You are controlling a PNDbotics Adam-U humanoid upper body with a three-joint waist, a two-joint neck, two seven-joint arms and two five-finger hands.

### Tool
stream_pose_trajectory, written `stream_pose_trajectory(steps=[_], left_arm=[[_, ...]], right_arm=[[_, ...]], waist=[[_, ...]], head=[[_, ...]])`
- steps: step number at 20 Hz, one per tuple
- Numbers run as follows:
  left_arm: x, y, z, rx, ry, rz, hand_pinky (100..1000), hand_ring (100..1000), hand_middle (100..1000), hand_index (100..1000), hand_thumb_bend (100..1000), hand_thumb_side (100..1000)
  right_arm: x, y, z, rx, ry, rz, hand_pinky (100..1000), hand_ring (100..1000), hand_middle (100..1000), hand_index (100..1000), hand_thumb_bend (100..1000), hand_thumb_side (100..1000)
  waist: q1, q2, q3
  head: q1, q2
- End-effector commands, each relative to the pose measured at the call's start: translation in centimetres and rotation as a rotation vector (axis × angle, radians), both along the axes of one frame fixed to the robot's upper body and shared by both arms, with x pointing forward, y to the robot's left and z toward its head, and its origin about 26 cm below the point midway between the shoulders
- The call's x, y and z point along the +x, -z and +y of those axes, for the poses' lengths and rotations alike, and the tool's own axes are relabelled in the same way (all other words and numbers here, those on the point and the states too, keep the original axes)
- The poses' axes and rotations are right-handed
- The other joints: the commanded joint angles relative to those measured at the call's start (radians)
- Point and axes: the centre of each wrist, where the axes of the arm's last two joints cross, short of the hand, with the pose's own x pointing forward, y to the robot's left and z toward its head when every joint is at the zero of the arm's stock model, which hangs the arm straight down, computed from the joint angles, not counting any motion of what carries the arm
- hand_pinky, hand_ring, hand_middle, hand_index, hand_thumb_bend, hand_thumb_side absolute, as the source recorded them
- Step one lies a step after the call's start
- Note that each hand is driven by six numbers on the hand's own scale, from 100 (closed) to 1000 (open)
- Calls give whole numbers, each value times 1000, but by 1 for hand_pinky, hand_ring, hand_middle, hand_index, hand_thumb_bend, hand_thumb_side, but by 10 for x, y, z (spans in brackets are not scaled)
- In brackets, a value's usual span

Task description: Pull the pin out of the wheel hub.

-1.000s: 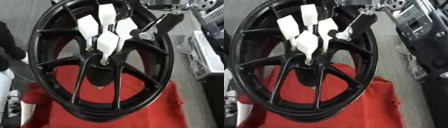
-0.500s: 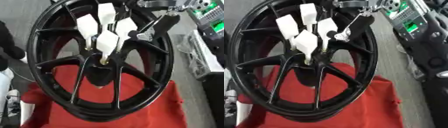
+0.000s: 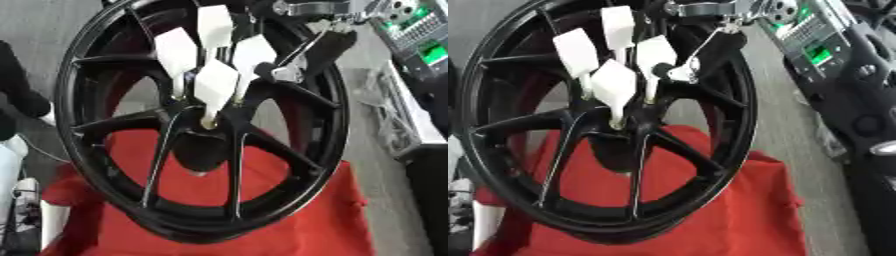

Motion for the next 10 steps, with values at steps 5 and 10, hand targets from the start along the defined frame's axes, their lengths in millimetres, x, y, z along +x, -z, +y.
stream_pose_trajectory(steps=[5, 10], left_arm=[[0, -12, 0, 20, 1, -31, 644, 810, 721, 757, 130, 827], [0, -12, -1, 22, 0, -29, 644, 810, 718, 755, 130, 827]], right_arm=[[0, -5, -3, -7, 13, -18, 790, 646, 625, 790, 200, 501], [2, -3, -3, -18, 21, -16, 785, 645, 625, 790, 240, 518]], waist=[[6, -15, 2], [5, -16, 4]], head=[[-11, 3], [-14, 5]])
